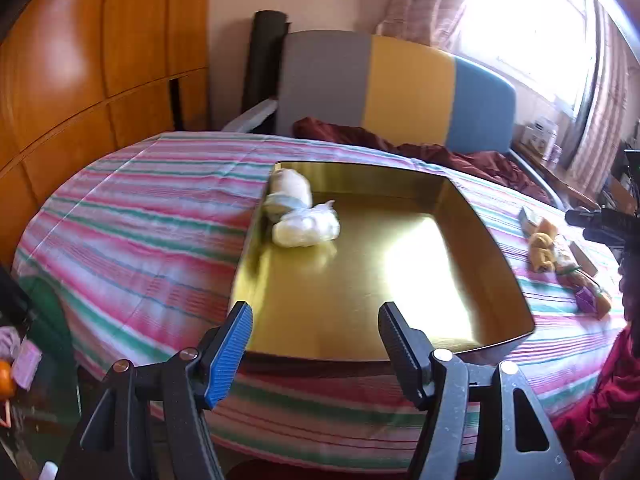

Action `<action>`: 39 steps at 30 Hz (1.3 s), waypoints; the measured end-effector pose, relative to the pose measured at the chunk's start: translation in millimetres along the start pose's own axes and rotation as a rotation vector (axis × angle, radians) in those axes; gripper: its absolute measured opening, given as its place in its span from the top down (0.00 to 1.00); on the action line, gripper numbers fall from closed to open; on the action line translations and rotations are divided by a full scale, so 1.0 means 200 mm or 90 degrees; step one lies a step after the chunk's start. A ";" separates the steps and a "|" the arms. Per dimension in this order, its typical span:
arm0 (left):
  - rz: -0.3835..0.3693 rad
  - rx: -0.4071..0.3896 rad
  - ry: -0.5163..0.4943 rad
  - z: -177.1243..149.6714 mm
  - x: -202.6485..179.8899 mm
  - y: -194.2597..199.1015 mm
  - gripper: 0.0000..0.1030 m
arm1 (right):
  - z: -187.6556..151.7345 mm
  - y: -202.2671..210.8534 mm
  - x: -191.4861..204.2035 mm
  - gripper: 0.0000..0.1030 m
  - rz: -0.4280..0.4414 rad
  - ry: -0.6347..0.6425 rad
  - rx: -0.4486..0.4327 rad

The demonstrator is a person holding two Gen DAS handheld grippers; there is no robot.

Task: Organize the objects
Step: 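Carry the plastic bundle into the tray beside the sock and release with right tool, then grasp the yellow knit hat with the left tool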

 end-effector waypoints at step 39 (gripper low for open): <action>-0.246 0.157 -0.207 0.29 -1.58 -0.63 0.19 | -0.21 0.21 -1.18 0.00 -0.033 -0.550 -0.126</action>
Point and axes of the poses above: each gripper's, at about its wrist camera, not at the fingertips, and y roughly against the way its jaws point, x to its left, z to its top, the point moved 1 cm from there along -y, roughly the way its jaws point, and after that the axes turned 1 degree about z, right-handed, at the moved point
